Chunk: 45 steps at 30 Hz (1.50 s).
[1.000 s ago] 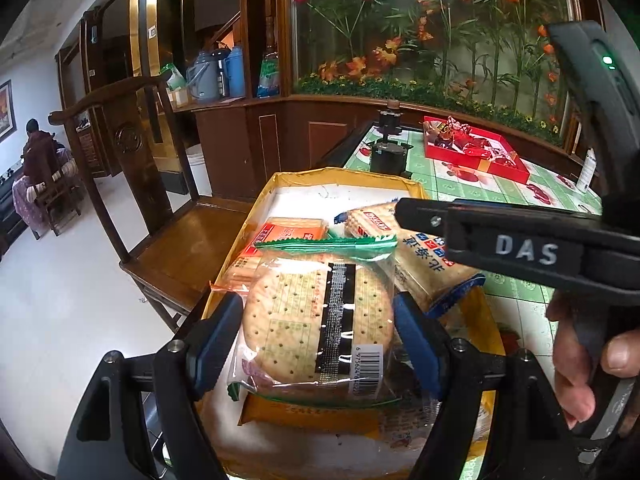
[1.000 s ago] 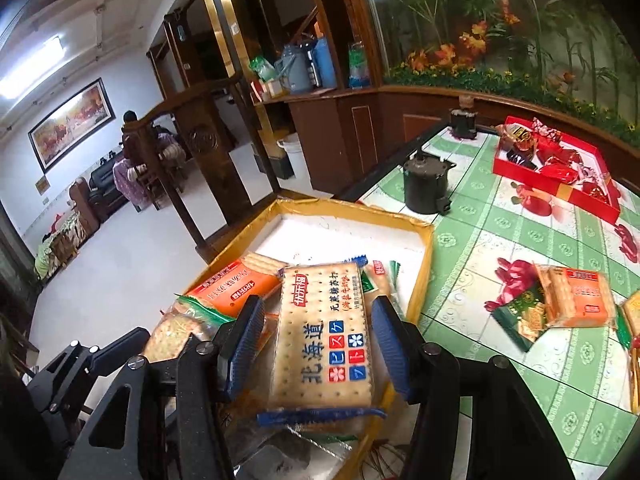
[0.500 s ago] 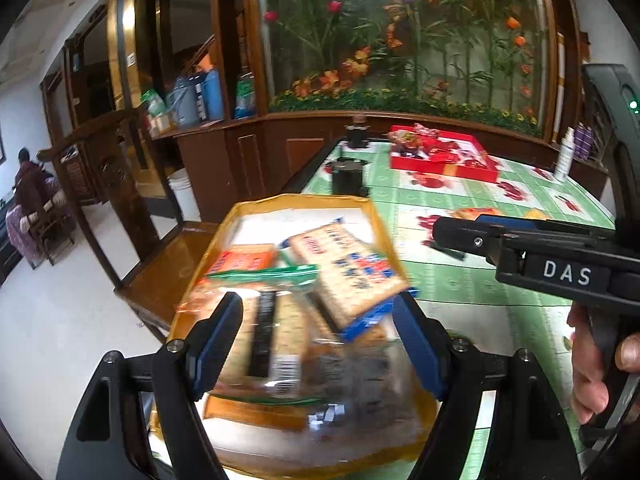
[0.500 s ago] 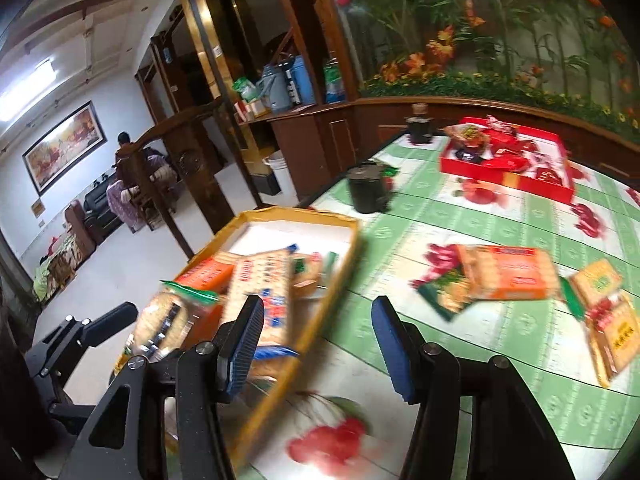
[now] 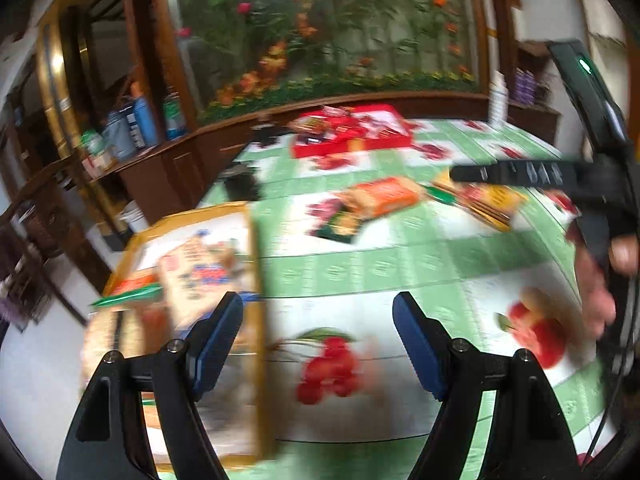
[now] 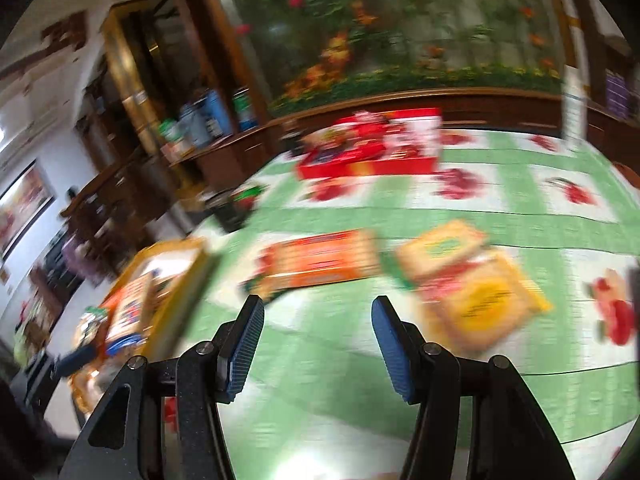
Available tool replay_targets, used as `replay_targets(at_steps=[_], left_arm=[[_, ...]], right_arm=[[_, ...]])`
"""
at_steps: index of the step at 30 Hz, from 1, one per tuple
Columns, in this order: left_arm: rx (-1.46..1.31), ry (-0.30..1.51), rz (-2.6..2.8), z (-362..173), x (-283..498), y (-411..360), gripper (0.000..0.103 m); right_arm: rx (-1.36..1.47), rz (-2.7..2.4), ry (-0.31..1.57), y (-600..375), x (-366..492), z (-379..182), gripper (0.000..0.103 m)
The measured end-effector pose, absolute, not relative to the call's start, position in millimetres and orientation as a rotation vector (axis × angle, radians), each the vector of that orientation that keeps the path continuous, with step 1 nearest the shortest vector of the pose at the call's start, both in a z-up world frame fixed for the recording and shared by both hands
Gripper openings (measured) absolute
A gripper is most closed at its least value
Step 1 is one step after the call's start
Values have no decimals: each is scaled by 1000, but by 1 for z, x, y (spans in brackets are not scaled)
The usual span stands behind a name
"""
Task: Organize snacks
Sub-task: 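Grasp yellow egg-yolk cracker pack with left tool while right grasps WEIDAN cracker pack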
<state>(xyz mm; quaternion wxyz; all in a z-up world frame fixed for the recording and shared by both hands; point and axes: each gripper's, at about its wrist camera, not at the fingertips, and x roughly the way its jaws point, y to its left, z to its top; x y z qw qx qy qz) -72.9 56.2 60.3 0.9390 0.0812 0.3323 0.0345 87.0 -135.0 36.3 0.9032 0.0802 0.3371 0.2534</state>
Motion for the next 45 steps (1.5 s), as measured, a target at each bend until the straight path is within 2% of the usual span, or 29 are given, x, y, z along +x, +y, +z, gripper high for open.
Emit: replay_targets(at_steps=[7, 10, 14, 21, 26, 28, 33, 34, 37, 45], left_arm=[[185, 820, -64, 18, -52, 14, 77], [131, 843, -100, 16, -49, 15, 77], [125, 842, -90, 17, -52, 17, 77], [126, 842, -94, 18, -50, 19, 77], [142, 837, -80, 19, -50, 21, 77], [132, 835, -77, 22, -48, 24, 77], [81, 824, -102, 34, -42, 30, 77], [75, 818, -121, 39, -39, 27, 80], [74, 798, -229, 50, -28, 10, 102], [247, 917, -271, 23, 30, -51, 103]], right_arm=[[221, 322, 734, -208, 126, 16, 61], [250, 287, 780, -218, 144, 4, 69], [297, 229, 836, -227, 161, -9, 69], [204, 273, 851, -197, 178, -21, 72], [18, 600, 939, -152, 150, -18, 72], [-31, 665, 917, -144, 133, -14, 72], [46, 581, 871, -158, 131, -1, 72], [63, 555, 861, -163, 132, 1, 72], [81, 476, 825, -174, 135, 8, 72], [281, 369, 772, -224, 143, 24, 73]])
